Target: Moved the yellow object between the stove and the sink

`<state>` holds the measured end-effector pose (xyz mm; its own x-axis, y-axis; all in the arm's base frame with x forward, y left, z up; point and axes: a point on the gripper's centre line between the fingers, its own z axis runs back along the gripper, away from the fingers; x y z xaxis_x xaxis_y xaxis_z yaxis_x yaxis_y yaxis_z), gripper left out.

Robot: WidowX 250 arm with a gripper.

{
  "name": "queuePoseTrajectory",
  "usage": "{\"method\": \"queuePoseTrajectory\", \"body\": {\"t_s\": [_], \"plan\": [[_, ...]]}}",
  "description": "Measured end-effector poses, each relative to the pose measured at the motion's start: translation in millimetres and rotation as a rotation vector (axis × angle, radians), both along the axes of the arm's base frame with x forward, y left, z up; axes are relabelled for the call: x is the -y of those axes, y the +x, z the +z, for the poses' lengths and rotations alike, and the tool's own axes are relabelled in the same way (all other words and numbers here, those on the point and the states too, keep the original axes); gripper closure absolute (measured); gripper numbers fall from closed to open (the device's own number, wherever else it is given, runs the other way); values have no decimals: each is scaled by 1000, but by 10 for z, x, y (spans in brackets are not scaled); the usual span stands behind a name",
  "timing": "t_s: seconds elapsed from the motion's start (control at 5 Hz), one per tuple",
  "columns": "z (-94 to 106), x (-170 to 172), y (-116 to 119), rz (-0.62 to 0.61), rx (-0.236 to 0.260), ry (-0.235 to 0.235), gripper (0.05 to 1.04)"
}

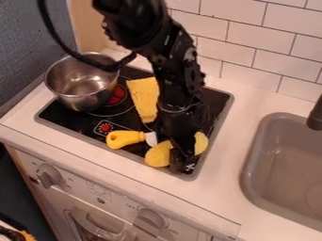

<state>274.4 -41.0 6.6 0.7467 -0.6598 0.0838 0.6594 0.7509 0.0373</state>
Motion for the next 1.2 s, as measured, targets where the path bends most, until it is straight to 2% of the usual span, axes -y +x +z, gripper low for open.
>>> {"method": "queuePoseTrajectory", "body": {"t_s": [0.4,0.6,0.8,1.0,1.2], "plan": [[-12,46,-36,21,-4,-31,441],[5,59,-79,11,-27,-26,441],[169,97,-56,-4,7,-47,441],[256,61,6,-13,1,-16,441],[417,45,175,-34,23,12,441]]}}
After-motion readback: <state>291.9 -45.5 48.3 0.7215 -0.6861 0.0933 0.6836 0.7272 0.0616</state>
